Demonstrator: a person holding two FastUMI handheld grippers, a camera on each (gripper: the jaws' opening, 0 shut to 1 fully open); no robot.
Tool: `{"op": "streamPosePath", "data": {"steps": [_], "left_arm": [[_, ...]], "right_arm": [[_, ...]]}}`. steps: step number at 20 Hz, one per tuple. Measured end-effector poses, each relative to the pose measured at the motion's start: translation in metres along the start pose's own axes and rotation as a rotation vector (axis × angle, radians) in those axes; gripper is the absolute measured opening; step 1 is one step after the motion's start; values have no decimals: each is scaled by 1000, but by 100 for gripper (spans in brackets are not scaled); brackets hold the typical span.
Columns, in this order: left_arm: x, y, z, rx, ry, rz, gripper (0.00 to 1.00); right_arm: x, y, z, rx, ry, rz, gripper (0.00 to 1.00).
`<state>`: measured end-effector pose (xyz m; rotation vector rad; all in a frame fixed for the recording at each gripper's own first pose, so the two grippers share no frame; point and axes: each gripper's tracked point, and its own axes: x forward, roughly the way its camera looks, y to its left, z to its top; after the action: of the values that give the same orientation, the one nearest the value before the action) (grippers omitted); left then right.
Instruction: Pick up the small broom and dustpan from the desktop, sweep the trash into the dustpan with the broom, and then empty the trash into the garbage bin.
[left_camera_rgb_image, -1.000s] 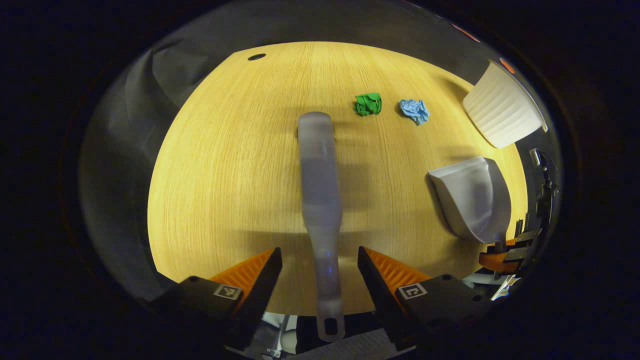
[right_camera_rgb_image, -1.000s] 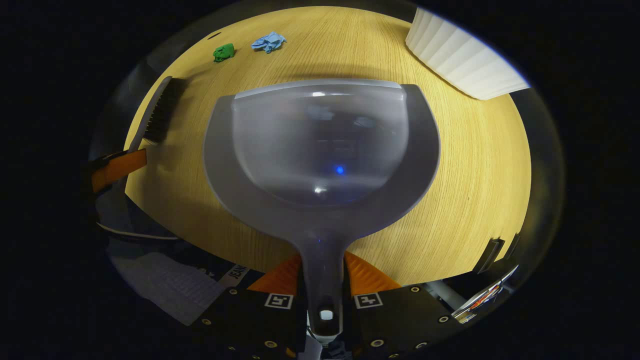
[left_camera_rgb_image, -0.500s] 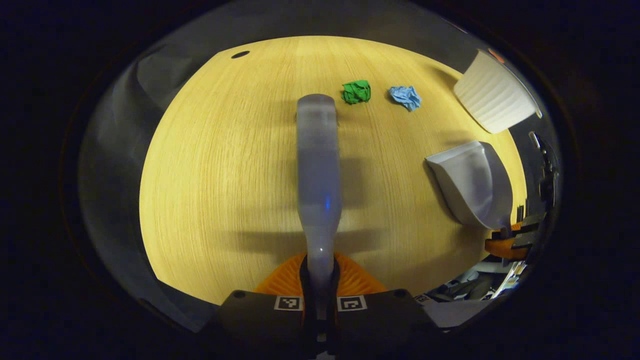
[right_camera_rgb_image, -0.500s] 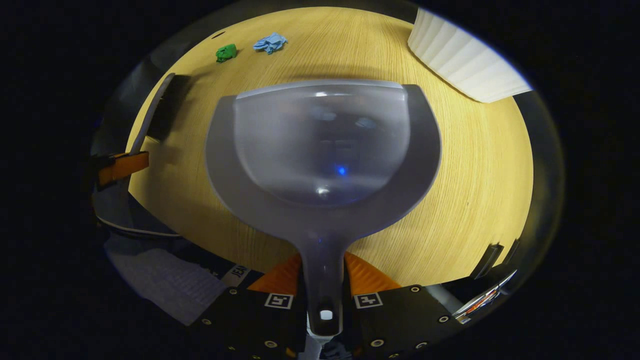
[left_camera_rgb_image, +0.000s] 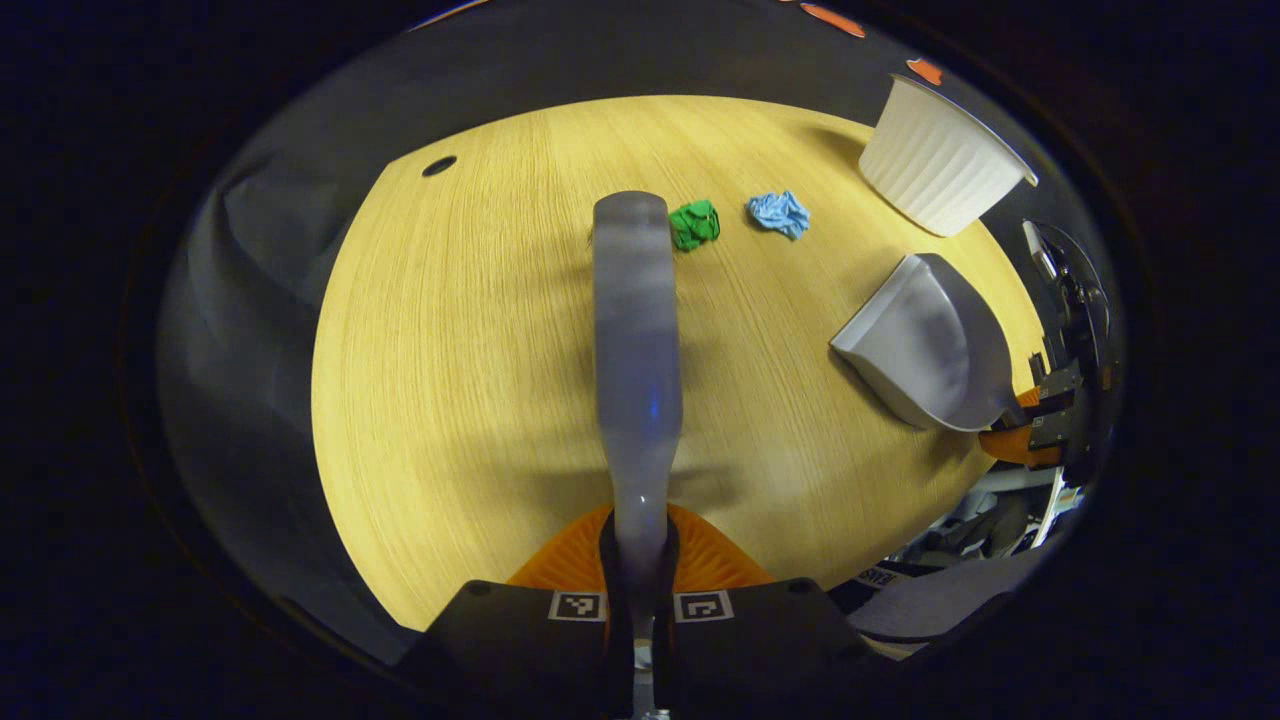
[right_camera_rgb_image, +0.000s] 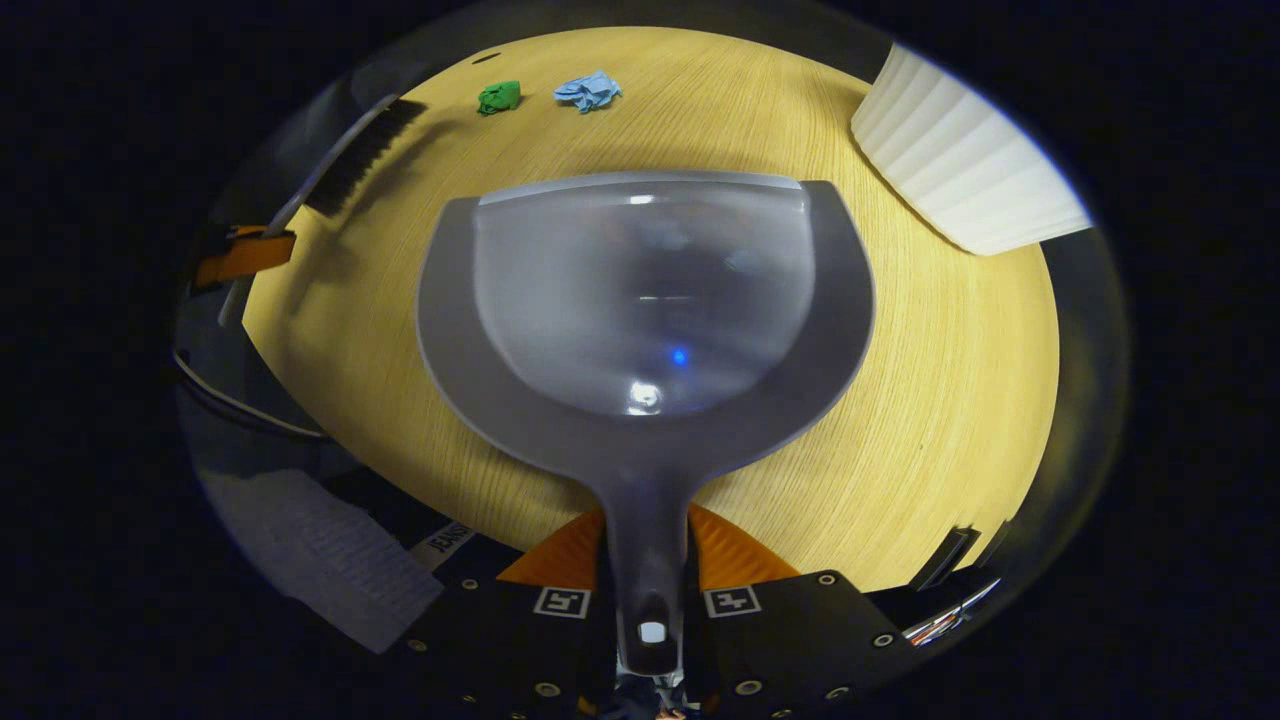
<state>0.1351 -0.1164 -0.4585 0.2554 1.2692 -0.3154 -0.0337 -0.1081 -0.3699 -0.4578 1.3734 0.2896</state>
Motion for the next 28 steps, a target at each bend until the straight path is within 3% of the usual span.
{"op": "streamPosePath", "data": {"steps": [1,3,4,9,16,28], "left_arm": [[7,9,21,35,-12,-3,11],[-6,2,44,126,-33,-4,11],[-33,50,66,171,-35,-8,11],[10,64,131,335,-41,-57,10],[56,76,170,543,40,-76,11],[78,-23,174,724,128,-260,10]], "right_arm": [[0,-1,2,-13,-10,-6,32],[-1,2,0,-10,-11,-6,25],[-2,4,0,-3,-11,-10,25],[-4,20,8,33,-22,-26,25],[-7,30,16,36,-12,-43,25],[-6,29,18,28,-13,-31,25]]}}
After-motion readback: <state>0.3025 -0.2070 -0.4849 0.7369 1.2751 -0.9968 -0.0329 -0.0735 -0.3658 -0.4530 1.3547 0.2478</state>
